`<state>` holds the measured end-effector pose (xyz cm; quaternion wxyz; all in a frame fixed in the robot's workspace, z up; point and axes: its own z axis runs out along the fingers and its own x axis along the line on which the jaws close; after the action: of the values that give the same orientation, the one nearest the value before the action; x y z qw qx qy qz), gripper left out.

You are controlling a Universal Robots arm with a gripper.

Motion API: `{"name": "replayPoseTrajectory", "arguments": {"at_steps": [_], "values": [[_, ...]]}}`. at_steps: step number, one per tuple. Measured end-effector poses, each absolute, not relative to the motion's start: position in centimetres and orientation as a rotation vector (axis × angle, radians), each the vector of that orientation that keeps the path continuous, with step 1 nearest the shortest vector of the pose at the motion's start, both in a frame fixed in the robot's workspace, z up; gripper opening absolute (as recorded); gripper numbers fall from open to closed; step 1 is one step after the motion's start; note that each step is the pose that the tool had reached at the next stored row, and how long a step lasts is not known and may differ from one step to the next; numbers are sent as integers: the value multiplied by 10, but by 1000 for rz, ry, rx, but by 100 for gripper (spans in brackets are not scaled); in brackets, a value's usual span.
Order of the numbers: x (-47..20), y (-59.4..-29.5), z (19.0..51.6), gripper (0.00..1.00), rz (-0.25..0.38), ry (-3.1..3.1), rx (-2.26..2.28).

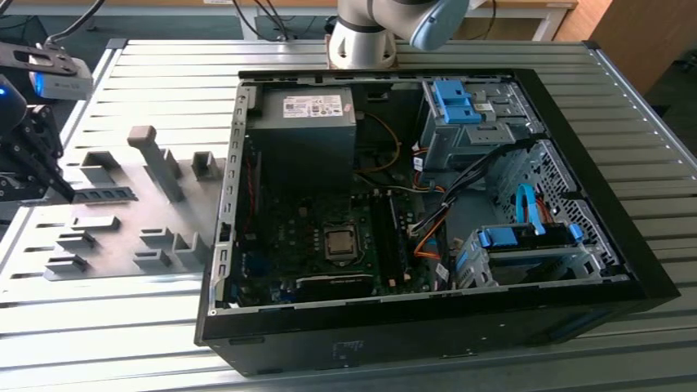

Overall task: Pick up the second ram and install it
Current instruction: 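Pick up the second ram and move it above second insertion slot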

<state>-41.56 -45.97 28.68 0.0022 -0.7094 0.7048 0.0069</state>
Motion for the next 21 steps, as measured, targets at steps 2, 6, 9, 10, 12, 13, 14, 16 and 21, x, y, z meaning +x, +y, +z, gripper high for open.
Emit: {"name": "replayPoseTrajectory", "arguments": {"at_steps": [2, 6, 9, 10, 12, 13, 14, 16, 21], "values": [[-416, -460, 288, 14, 22, 2211, -2225], [-416, -460, 291, 14, 21, 2211, -2225], [-416, -460, 293, 14, 21, 2211, -2225], [-416, -460, 293, 14, 21, 2211, -2225], [-416, -460, 295, 14, 21, 2211, -2225], [-416, -460, 295, 14, 21, 2211, -2225], [-416, -460, 296, 14, 21, 2211, -2225], [-416, -460, 297, 14, 21, 2211, -2225], [-416, -460, 301, 14, 21, 2210, -2225]]}}
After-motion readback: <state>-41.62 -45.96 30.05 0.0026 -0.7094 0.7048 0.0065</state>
